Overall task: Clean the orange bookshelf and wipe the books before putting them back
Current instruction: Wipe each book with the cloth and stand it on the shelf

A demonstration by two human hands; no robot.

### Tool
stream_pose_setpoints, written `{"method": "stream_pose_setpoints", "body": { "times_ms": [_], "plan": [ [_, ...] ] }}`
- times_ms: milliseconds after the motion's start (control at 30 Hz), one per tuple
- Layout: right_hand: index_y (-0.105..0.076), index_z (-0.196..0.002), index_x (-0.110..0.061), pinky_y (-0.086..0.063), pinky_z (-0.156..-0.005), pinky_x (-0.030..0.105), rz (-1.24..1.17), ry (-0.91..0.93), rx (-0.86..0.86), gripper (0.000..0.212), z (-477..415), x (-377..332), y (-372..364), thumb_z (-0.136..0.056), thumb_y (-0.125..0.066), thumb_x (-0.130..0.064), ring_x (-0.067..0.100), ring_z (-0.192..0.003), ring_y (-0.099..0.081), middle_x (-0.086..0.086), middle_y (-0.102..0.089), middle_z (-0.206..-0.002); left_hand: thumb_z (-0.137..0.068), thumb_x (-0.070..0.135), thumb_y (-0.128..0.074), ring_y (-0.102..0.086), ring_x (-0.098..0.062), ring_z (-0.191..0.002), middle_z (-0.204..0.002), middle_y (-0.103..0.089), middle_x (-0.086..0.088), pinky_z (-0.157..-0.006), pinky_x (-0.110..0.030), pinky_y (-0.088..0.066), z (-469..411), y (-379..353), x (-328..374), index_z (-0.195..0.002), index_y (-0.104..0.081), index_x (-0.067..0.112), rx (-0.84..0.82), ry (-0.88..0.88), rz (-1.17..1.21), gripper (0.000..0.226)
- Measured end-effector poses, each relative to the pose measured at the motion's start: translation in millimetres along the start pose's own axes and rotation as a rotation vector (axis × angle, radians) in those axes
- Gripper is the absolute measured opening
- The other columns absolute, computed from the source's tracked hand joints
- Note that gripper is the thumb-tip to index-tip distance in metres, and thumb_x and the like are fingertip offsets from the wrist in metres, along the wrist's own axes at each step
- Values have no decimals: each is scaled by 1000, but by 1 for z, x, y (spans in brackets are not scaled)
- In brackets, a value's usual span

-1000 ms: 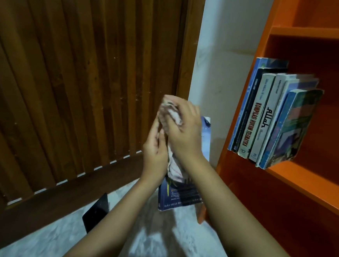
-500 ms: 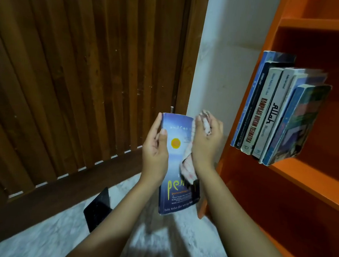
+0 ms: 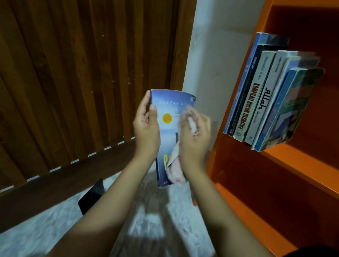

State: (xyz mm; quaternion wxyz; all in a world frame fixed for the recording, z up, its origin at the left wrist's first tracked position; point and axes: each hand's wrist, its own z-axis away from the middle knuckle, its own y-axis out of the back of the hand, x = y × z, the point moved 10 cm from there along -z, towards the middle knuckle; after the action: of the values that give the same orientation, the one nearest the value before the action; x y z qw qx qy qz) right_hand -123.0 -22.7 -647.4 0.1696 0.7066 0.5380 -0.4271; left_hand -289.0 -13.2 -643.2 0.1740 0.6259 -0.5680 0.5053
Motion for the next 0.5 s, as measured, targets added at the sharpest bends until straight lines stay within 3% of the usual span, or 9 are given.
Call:
{"method": "stream_pose_setpoints", "body": {
  "times_ms": [100, 200, 267, 433, 500],
  "plan": [
    [-67, -104, -24, -51, -87, 27, 44, 86, -149, 22, 21, 4, -10, -86, -66, -11, 15, -97, -62, -5, -55, -99, -99, 5, -39, -45, -24, -130, -140, -47, -13, -109, -35, -38, -18, 18, -10, -136, -42, 2, 127, 42, 29, 37],
    [-67, -106, -16, -45, -86, 20, 153, -127, 40, 21, 9, 44, 32, -86, -65, -9, -1, -94, -57, -2, -55, -99, -100, 7, -38, -50, -23, -125, -138, -50, -11, -101, -31, -44, -21, 33, -15, -137, -43, 5, 214, 74, 78, 37],
    [-67, -108, -10, -43, -87, 13, 189, -188, 108, 21, 12, 46, 42, -87, -64, -10, 8, -98, -57, 1, -55, -102, -100, 8, -38, -50, -21, -125, -138, -50, -9, -98, -24, -44, -17, 37, -14, -137, -42, 5, 271, 70, 64, 37],
    [-70, -104, -10, -45, -86, 16, 136, 52, -221, 19, 57, -9, -10, -86, -66, -11, 9, -95, -60, 4, -59, -99, -100, 11, -39, -49, -20, -127, -139, -49, -9, -106, -37, -40, -18, 49, -17, -137, -43, 7, 392, 83, 53, 37],
    [-69, -103, -10, -45, -87, 15, 111, 63, -236, 18, 59, -9, -5, -86, -65, -13, 5, -95, -61, 4, -60, -99, -99, 13, -40, -50, -23, -125, -137, -51, -11, -106, -45, -41, -20, 58, -23, -136, -45, 9, 403, 113, 68, 37]
  ]
}}
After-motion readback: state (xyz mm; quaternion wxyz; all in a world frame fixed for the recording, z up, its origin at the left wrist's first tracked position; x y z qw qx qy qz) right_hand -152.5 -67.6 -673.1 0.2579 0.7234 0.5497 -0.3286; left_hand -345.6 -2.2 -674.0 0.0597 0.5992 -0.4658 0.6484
